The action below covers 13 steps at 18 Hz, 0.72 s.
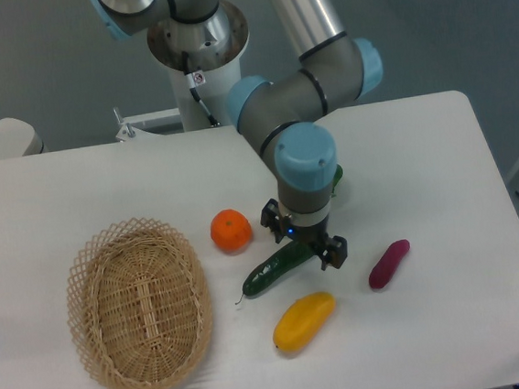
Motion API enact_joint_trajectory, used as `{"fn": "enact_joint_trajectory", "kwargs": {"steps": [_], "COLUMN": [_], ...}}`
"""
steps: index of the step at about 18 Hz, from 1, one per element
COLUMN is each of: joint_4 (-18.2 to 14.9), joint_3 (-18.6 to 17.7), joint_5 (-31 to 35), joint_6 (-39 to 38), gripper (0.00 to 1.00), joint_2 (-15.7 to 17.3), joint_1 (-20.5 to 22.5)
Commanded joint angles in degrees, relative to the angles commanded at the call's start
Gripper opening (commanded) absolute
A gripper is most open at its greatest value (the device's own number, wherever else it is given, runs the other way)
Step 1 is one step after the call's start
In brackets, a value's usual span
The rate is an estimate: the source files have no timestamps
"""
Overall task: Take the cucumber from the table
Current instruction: 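Move the gripper over the green cucumber and lower it, then close the gripper around the middle of the cucumber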
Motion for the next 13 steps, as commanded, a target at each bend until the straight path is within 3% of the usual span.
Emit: {"fn": "enact_joint_trajectory", "kwargs": {"steps": [5, 8, 13], "joint_4": [0.26, 2.89, 3.34], "joint_3": [0.26, -0.52, -1.84], "joint_5": [1.24, 1.24, 1.24], "joint_6": [0.53, 0.53, 0.53], "gripper": [1.0, 1.0, 1.0], "joint_2": [-1.4, -2.2, -2.2], "joint_1": [-0.88, -1.06, -1.41]}}
